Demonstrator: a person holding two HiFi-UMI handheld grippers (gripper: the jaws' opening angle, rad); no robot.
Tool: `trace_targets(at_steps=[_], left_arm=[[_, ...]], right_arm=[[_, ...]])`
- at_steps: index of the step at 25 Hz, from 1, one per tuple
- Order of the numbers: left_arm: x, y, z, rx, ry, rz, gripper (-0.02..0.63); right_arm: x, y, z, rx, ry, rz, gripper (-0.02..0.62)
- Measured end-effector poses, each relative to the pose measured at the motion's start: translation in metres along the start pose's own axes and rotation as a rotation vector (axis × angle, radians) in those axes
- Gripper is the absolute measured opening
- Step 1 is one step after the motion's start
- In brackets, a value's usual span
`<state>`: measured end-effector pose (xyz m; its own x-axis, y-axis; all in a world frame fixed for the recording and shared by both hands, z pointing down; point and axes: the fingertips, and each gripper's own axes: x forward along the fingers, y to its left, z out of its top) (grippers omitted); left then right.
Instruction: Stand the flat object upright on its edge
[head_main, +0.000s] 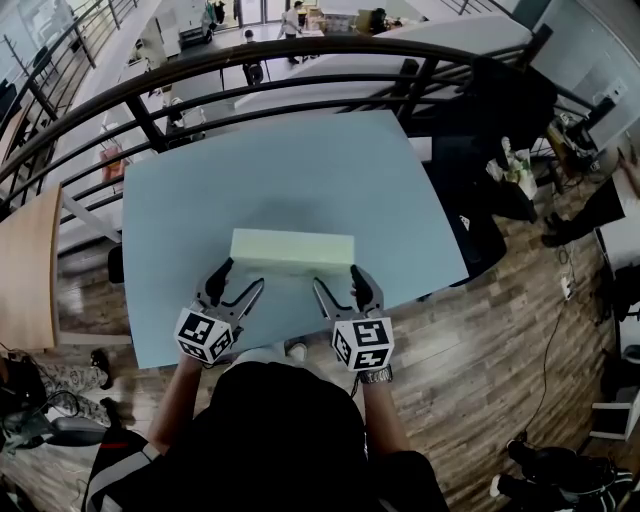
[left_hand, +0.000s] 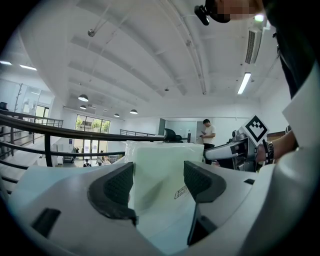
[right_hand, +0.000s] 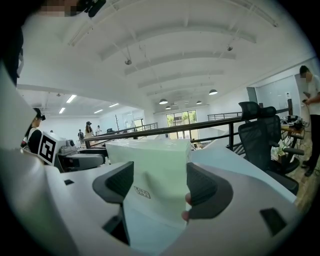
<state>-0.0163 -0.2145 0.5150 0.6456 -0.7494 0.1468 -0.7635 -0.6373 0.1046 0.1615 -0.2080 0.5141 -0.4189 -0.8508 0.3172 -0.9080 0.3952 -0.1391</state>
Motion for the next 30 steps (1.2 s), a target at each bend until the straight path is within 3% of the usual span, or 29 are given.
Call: trace_targets(at_steps=[30], left_arm=[[-0.016, -0.007, -0.005, 0.028, 0.012, 0.037, 0.319]], right_arm=[[-0.018, 0.002, -0.013, 0.018, 0.024, -0.02, 0.327]])
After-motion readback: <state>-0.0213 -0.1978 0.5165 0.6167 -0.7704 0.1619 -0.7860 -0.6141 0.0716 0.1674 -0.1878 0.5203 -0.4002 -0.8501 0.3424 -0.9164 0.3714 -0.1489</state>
